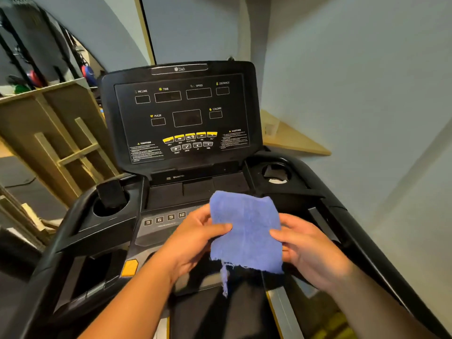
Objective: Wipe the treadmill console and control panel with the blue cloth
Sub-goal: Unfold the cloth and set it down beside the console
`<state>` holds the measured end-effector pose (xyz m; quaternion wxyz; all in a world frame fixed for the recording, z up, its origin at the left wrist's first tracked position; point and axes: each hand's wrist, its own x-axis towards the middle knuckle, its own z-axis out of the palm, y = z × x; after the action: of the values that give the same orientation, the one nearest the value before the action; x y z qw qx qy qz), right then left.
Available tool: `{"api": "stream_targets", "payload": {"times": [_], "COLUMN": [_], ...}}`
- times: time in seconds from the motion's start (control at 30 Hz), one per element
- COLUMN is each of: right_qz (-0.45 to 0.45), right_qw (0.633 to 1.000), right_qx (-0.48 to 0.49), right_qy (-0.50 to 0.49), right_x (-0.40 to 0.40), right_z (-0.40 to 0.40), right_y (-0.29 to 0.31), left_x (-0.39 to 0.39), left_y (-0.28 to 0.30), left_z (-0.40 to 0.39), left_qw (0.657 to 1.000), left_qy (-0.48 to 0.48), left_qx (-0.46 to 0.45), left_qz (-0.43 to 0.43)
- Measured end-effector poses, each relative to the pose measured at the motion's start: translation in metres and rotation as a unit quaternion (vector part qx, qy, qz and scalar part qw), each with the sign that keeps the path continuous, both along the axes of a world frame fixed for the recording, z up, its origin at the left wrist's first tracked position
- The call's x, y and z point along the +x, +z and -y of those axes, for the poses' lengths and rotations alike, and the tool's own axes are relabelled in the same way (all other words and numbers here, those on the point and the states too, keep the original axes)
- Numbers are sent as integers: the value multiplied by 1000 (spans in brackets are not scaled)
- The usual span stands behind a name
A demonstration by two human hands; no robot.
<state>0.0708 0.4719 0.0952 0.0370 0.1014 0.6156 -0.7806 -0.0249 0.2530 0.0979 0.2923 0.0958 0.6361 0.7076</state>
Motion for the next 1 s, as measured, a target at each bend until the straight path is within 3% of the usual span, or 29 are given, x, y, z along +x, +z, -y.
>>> {"api": "stream_targets", "payload": {"times": [0.13, 0.3, 0.37, 0.43, 0.63, 0.83, 1.0], "right_qz": [-104, -115, -97, -53, 80, 170, 194], "right_qw": [993, 988, 985, 974, 953, 937, 935], "right_qx": [25, 47, 73, 94, 27, -45, -78], "right_qy": [-50, -89, -126, -197, -290, -302, -287], "right_x": [12, 32, 41, 48, 69, 71, 63], "right_z": [-12, -30, -31, -35, -59, -85, -98], "right_y": [12, 2, -5, -19, -69, -111, -136], "left_x": [-2, -9, -16, -26, -47, -44, -43], "left_y": [25, 26, 18, 10, -20, -69, -94], "left_z": [-13, -33, -49, -74, -185, -247, -259], "left_qw": [995, 984, 989, 983, 918, 867, 854], "left_qy": [-30, -113, -128, -132, -214, -257, -232], "left_qx": [51, 137, 69, -41, -182, -270, -314], "left_qz": [-84, 20, -22, -122, -279, -330, -344]}}
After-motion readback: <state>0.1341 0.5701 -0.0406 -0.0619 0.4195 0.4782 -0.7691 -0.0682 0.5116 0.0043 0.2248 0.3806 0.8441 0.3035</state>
